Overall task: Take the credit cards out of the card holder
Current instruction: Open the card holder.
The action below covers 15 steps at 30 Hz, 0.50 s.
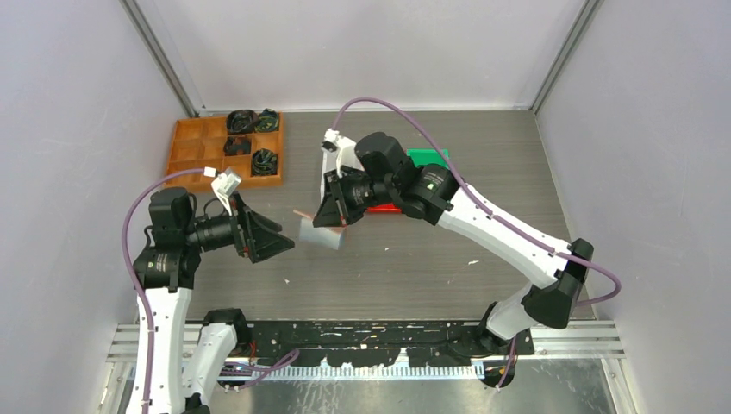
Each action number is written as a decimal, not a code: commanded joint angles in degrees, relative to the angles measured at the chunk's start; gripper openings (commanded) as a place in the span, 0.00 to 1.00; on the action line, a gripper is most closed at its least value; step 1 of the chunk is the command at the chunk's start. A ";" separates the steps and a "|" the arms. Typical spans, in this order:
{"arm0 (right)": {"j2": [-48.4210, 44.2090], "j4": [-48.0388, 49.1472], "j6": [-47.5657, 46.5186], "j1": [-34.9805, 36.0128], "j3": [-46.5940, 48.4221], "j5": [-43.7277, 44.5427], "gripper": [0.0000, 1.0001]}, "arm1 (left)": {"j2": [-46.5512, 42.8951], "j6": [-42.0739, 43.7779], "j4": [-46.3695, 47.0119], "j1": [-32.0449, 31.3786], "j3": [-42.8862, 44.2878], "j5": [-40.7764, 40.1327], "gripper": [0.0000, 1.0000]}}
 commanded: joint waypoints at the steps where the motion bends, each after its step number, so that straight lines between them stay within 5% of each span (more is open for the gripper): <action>1: 1.26 -4.05 -4.33 2.48 7.14 5.10 0.01 | -0.48 1.28 2.12 0.29 0.10 1.10 0.91; 8: 1.80 -10.14 -8.46 3.21 11.81 9.00 0.01 | -3.15 2.15 4.82 0.31 0.04 -0.72 0.99; 15: 2.09 -11.67 -9.28 3.63 13.14 7.44 0.01 | -4.58 15.14 -0.62 0.30 1.30 -4.34 0.96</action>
